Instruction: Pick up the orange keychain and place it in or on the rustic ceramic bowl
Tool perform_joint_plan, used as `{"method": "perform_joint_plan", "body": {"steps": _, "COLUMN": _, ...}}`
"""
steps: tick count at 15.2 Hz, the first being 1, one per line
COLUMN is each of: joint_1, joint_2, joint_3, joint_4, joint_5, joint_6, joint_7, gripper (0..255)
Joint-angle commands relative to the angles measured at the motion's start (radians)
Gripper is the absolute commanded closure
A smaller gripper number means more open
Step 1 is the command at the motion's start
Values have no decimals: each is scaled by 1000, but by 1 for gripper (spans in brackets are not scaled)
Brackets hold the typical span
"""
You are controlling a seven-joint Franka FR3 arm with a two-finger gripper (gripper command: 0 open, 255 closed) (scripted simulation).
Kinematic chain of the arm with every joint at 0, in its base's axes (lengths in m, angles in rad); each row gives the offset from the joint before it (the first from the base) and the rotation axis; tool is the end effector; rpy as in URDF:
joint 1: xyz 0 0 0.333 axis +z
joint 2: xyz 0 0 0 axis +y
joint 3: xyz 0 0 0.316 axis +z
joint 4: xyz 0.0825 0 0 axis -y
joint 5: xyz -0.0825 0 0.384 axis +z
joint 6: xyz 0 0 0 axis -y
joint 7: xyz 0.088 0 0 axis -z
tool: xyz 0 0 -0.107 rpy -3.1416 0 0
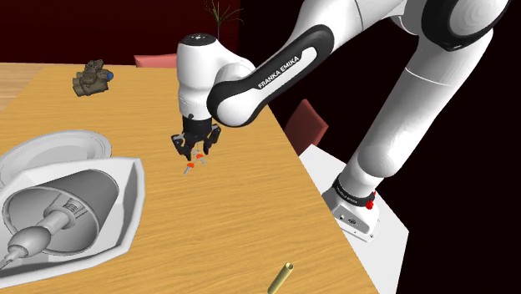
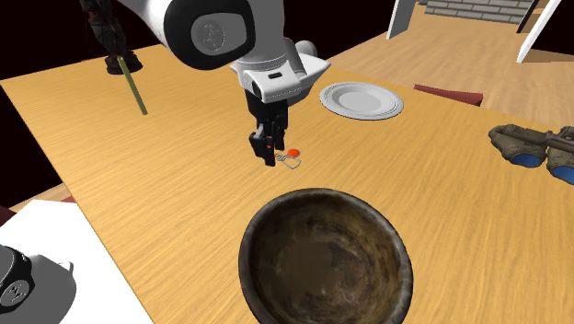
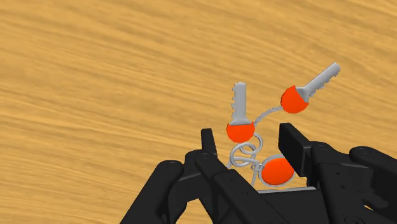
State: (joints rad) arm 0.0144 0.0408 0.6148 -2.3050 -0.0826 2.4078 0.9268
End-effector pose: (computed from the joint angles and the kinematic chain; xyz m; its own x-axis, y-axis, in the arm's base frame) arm 0.4224 0.3064 0.3382 0.9688 -0.2377 0.0702 -0.2358 -0.9712 -0.0336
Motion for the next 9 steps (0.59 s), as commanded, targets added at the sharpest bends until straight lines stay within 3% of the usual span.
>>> {"method": "perform_joint_plan", "body": {"steps": 1, "joint_1": 1, "joint_2": 6, "joint_3": 2, "joint_4": -1, "joint_5": 2, "joint_6": 6, "joint_7": -1, "gripper": 255}}
{"method": "perform_joint_plan", "body": {"steps": 9, "joint_1": 1, "joint_2": -43, "joint_3": 4, "joint_4": 22, "joint_5": 46, "joint_6": -56, "joint_7": -32, "gripper": 255}}
